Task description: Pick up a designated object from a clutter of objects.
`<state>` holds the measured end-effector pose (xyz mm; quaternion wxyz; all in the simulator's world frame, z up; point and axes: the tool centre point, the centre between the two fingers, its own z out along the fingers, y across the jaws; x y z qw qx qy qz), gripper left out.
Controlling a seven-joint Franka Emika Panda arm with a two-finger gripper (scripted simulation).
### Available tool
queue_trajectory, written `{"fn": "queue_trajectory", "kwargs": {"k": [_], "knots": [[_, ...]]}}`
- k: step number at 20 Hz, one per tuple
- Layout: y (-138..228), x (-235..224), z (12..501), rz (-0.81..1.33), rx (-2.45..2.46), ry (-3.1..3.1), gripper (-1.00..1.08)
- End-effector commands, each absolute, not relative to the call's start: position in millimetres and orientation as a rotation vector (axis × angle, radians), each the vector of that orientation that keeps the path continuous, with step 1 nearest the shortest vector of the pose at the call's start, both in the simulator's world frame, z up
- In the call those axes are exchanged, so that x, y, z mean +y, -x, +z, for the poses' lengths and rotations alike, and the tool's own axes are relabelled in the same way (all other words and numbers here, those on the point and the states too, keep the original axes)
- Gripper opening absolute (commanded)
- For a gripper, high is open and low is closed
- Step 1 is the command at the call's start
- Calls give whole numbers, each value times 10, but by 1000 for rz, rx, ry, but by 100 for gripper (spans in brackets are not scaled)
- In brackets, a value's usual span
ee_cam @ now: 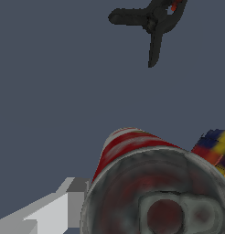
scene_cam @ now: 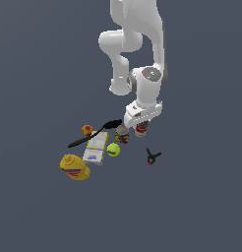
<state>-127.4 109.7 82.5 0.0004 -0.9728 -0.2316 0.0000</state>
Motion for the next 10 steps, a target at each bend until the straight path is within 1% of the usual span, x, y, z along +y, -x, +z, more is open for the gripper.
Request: {"fn": "queue_trajectory", "kwargs": {"k": [1, 10], "knots": [[1273, 1100, 815, 0, -728, 3055, -100], [1272, 1094, 826, -1, -728, 3056, -100]]}}
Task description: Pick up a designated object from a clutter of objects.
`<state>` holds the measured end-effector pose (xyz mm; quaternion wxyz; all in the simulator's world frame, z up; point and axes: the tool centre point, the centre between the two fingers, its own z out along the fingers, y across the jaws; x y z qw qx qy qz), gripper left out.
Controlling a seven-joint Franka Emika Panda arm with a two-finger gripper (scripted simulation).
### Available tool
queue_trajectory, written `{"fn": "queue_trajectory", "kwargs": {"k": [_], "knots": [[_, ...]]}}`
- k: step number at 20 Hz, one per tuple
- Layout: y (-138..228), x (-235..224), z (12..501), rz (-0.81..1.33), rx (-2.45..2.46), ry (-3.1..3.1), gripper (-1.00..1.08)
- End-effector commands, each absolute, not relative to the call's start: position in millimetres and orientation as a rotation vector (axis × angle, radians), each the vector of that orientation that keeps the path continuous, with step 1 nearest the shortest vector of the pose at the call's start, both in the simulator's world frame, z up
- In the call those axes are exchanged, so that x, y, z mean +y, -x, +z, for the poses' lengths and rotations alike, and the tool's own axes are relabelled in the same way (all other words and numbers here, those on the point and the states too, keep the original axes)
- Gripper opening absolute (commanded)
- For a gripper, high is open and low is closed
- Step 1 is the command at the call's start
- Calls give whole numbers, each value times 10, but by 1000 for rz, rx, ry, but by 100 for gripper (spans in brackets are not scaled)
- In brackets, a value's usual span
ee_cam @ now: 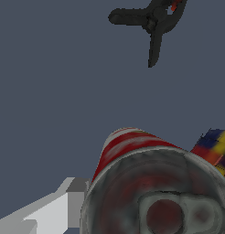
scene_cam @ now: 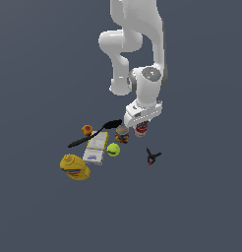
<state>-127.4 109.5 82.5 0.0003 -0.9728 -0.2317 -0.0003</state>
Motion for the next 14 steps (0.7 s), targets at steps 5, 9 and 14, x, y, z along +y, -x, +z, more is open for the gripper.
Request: {"fn": "queue_trajectory", "kwargs": {"k": [5, 9, 14], "knots": [[1239, 1029, 887, -1, -728, 3055, -100], [1176, 905, 1004, -1, -728, 3055, -100], [1048, 657, 1239, -2, -728, 3053, -100]]}}
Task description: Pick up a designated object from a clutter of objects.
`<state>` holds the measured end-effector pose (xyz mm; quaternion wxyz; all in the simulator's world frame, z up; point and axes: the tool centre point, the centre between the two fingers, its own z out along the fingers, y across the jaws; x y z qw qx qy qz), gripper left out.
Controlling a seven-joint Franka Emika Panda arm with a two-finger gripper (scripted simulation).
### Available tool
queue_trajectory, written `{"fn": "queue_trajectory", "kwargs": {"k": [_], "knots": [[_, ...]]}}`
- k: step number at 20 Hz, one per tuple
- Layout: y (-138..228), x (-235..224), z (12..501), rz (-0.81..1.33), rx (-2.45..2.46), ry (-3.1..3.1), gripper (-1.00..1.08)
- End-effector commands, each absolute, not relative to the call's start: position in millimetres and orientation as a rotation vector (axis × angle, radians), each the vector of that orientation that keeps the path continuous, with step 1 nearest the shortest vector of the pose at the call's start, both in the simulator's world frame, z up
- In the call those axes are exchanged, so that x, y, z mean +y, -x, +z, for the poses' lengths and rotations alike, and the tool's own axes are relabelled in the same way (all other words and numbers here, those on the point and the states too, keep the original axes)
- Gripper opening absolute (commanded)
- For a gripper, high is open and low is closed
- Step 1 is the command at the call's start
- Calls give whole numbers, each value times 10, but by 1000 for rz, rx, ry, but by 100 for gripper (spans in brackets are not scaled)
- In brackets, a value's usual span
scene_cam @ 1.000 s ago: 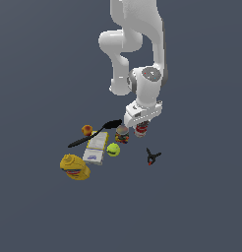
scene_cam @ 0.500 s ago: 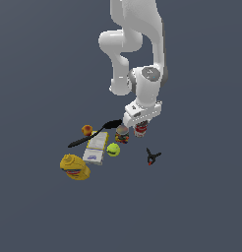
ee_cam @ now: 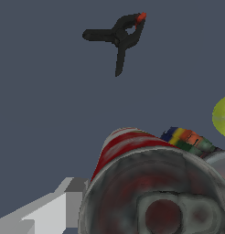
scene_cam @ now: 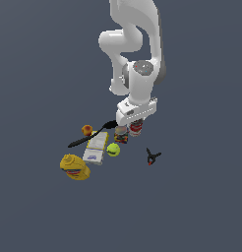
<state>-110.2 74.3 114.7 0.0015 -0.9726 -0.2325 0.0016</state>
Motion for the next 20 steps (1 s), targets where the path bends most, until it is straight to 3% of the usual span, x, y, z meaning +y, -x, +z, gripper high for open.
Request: {"fn": "queue_trajectory", "kwargs": {"k": [1, 20], "knots": [[1016, 595, 1298, -2, -728, 3053, -100], [219, -913, 2709, -1, -728, 3054, -100]]}}
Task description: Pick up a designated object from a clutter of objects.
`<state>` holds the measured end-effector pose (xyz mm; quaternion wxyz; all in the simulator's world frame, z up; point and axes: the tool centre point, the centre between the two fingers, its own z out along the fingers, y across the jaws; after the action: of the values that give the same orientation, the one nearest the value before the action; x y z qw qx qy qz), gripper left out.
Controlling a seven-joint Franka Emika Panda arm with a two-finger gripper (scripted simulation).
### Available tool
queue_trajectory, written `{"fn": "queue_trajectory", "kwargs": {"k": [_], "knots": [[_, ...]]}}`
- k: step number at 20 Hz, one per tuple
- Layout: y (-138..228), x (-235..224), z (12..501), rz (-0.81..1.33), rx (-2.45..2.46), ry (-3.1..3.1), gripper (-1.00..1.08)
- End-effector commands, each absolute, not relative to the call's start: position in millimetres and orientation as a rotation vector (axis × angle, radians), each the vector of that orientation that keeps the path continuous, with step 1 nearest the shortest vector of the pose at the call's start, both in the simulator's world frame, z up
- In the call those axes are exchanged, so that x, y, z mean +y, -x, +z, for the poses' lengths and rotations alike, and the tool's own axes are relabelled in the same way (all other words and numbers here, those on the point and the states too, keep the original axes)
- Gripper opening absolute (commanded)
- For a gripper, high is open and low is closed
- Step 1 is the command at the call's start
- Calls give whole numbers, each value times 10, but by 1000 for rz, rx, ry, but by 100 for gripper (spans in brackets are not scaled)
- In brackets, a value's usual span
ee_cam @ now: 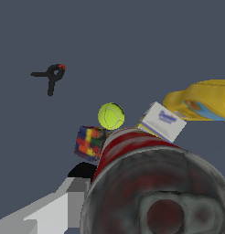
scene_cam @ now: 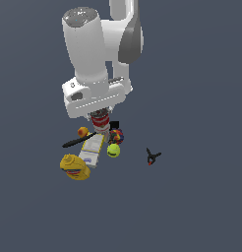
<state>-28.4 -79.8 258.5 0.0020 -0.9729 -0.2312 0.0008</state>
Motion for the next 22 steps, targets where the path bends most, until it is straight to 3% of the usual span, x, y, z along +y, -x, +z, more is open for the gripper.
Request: {"fn": "queue_trajectory", "kwargs": {"k": [1, 22], "knots": [[179, -983, 2774, -1, -728, 3054, -100], [-470, -2047, 3774, 0, -729, 3056, -100]]}}
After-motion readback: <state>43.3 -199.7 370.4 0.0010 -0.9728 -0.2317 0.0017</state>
